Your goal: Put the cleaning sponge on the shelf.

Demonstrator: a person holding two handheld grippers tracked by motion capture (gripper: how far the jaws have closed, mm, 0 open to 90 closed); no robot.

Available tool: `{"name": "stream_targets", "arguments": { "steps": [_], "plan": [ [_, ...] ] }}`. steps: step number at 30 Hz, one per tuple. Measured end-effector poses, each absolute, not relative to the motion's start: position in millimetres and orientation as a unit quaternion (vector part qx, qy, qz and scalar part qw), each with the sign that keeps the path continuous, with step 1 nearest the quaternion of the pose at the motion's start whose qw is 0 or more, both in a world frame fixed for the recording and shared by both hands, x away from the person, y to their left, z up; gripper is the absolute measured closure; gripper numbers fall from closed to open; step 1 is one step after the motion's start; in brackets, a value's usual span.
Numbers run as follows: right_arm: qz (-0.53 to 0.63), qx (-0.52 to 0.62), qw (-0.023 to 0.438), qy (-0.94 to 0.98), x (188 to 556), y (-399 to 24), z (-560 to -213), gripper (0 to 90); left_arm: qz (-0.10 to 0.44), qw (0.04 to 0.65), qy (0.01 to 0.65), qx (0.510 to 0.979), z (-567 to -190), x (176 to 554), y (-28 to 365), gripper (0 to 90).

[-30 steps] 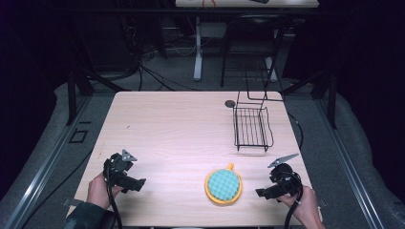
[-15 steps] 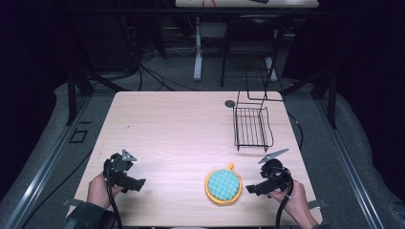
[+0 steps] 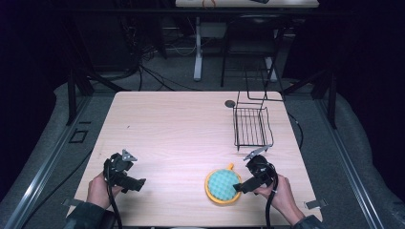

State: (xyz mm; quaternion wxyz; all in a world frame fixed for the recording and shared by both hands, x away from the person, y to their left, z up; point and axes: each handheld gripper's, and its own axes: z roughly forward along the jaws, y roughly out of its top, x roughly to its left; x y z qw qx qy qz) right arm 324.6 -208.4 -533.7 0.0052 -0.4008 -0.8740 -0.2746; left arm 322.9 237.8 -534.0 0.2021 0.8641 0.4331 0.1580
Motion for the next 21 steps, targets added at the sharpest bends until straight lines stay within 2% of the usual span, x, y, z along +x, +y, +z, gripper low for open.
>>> {"name": "stream_targets", "arguments": {
  "steps": [3, 6, 7, 8, 11, 12, 15, 19, 21],
  "plan": [
    [-0.276, -0.394, 0.005, -0.877, 326.6, -203.8, -534.7, 1.3, 0.155, 0.201, 0.433, 0.865, -534.3, 323.3, 237.9, 0.3],
    [-0.274, -0.39, 0.006, -0.879, 329.4, -197.1, -535.9, 14.0, 0.154, 0.2, 0.432, 0.866, -534.4, 323.3, 238.2, 0.3],
    [-0.272, -0.389, 0.011, -0.88, 331.0, -195.1, -536.7, 15.7, 0.155, 0.2, 0.432, 0.866, -534.5, 323.2, 238.1, 0.3],
    [-0.267, -0.387, 0.012, -0.883, 333.8, -192.6, -538.4, 21.5, 0.156, 0.2, 0.433, 0.865, -534.5, 323.0, 238.0, 0.4],
    [-0.267, -0.385, 0.013, -0.883, 336.2, -190.8, -539.1, 24.9, 0.155, 0.2, 0.433, 0.865, -534.5, 323.0, 238.1, 0.4],
    [-0.265, -0.386, 0.014, -0.883, 338.4, -188.5, -539.2, 30.2, 0.155, 0.199, 0.432, 0.866, -534.5, 323.2, 238.2, 0.4],
    [-0.262, -0.389, 0.016, -0.883, 340.0, -186.1, -539.8, 33.6, 0.153, 0.198, 0.431, 0.867, -534.7, 323.3, 238.1, 0.4],
    [-0.253, -0.385, 0.023, -0.887, 342.2, -182.5, -542.0, 44.1, 0.152, 0.197, 0.433, 0.867, -535.1, 323.1, 237.8, 0.6],
    [-0.248, -0.384, 0.023, -0.889, 342.1, -181.9, -542.3, 45.3, 0.152, 0.197, 0.433, 0.867, -535.2, 323.2, 237.6, 0.6]
  ]
}}
